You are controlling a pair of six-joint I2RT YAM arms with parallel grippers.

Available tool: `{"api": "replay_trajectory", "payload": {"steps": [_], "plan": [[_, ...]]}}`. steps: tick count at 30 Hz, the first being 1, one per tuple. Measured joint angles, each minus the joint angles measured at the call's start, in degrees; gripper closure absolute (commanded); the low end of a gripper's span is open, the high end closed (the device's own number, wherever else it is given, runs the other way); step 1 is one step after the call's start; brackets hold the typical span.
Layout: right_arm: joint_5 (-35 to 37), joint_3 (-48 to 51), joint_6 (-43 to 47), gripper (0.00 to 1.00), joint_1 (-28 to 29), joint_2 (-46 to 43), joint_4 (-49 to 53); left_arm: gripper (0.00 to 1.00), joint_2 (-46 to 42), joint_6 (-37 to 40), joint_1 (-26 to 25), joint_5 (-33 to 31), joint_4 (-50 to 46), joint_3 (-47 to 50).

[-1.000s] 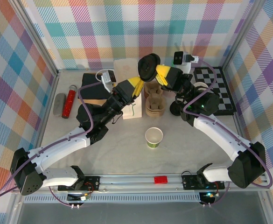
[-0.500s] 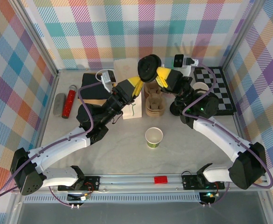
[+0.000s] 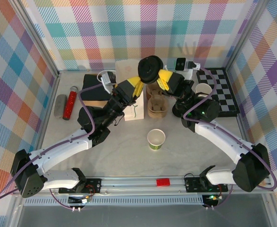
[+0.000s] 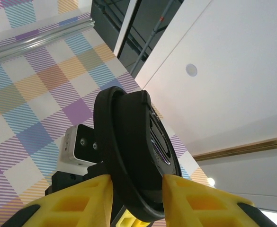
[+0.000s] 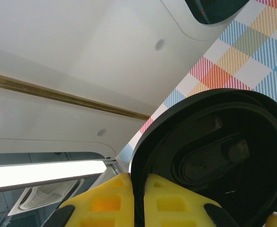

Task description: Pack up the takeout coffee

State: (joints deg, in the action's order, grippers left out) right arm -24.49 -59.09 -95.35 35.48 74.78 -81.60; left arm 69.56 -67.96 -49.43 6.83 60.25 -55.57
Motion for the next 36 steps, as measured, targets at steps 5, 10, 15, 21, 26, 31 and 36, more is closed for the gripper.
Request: {"api": "replay_trajectory", "payload": {"steps": [5,10,15,21,26,31,36], "plan": [[0.5,0.4,0.1,0.91,0.2,0.0,0.0,0.72,0.0,-0.1,0.0,-0.4,1.7,0.0],[0.9,1.3,0.0,0.91,0.2,0.0,0.0,0.75,0.0,-0.2,0.0,-0.6,3.4,0.0],[0.9,2.1,0.1,0.9,0.2,0.0,0.3,0.8,0.0,-0.2,0.0,-0.8,5.1,0.0],[0.9,2.5,0.3,0.9,0.2,0.0,1.3,0.82,-0.2,-0.2,0.0,-0.8,6.2,0.0],[0.7,2.6,1.6,0.8,0.2,-0.7,3.0,0.84,-0.3,-0.2,0.0,-1.0,6.1,0.0],[-0.7,3.8,4.5,0.53,0.6,-3.9,7.8,0.86,-0.3,-0.2,0.0,-0.7,5.7,1.9],[-1.0,6.2,9.1,0.41,0.6,-10.3,17.1,0.88,-0.5,-0.4,-0.1,-0.2,5.5,3.8]]}}
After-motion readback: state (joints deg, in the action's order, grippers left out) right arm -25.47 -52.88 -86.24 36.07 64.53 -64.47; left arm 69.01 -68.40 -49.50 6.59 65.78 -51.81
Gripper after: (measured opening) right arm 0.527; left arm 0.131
